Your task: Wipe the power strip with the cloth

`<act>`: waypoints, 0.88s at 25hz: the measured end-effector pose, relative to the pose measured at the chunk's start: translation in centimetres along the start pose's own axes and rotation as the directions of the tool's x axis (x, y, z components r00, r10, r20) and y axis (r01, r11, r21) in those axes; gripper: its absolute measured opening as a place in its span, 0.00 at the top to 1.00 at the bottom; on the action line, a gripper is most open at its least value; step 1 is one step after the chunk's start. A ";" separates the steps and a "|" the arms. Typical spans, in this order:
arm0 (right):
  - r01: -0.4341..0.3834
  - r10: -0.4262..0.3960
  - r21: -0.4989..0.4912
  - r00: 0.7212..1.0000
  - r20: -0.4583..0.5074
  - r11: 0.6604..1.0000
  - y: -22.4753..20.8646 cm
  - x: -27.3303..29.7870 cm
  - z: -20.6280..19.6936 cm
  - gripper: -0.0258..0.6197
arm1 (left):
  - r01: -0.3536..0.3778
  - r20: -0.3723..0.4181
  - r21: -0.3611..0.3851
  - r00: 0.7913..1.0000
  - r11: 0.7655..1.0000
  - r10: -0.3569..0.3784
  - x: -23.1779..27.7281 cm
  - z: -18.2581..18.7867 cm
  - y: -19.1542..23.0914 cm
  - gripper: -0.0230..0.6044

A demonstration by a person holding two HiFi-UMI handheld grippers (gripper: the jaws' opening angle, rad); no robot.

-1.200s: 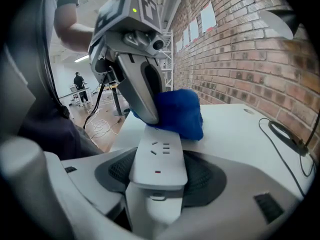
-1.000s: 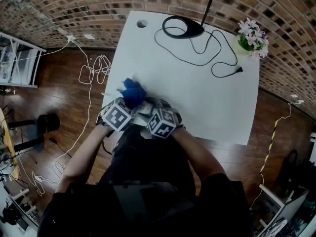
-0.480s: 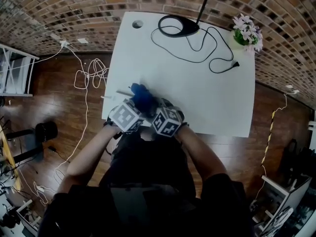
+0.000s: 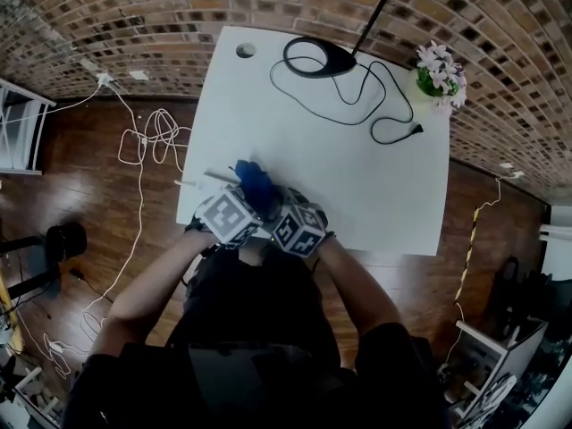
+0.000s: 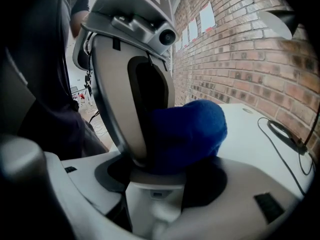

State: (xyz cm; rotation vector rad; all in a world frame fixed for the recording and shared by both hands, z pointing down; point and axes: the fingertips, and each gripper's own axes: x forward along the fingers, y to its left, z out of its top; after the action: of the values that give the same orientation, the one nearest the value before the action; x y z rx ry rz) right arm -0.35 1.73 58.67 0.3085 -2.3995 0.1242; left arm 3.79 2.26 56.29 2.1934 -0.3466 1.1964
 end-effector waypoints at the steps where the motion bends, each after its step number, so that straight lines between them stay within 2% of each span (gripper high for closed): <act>1: 0.000 0.000 0.001 1.000 -0.001 1.000 0.0 0.0 0.0 0.54 | 0.016 0.009 -0.009 1.000 1.000 -0.016 0.0 0.1 -0.1 0.88; 9: -0.005 0.005 0.014 1.000 -0.011 1.000 0.0 -0.1 0.0 0.54 | 0.117 0.077 -0.107 0.991 0.987 -0.109 0.3 0.7 -0.5 0.88; 10: -0.005 0.005 0.015 1.000 -0.011 1.000 0.0 -0.1 0.0 0.54 | 0.149 0.104 -0.144 0.985 0.978 -0.135 0.3 0.7 -0.5 0.88; 13: -0.007 0.007 0.016 1.000 -0.013 1.000 0.1 -0.1 -0.1 0.54 | 0.265 0.205 -0.252 0.955 0.931 -0.216 -0.1 0.8 -0.5 0.88; 22: -0.008 0.008 0.019 1.000 -0.014 1.000 0.0 -0.2 0.1 0.54 | 0.365 0.274 -0.289 0.917 0.885 -0.289 -0.9 0.7 -0.3 0.89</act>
State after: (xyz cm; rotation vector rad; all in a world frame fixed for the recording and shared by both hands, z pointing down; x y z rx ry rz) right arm -0.27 1.72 58.51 0.3059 -2.3869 0.1522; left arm 3.90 1.98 55.13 1.9857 -0.2337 0.6511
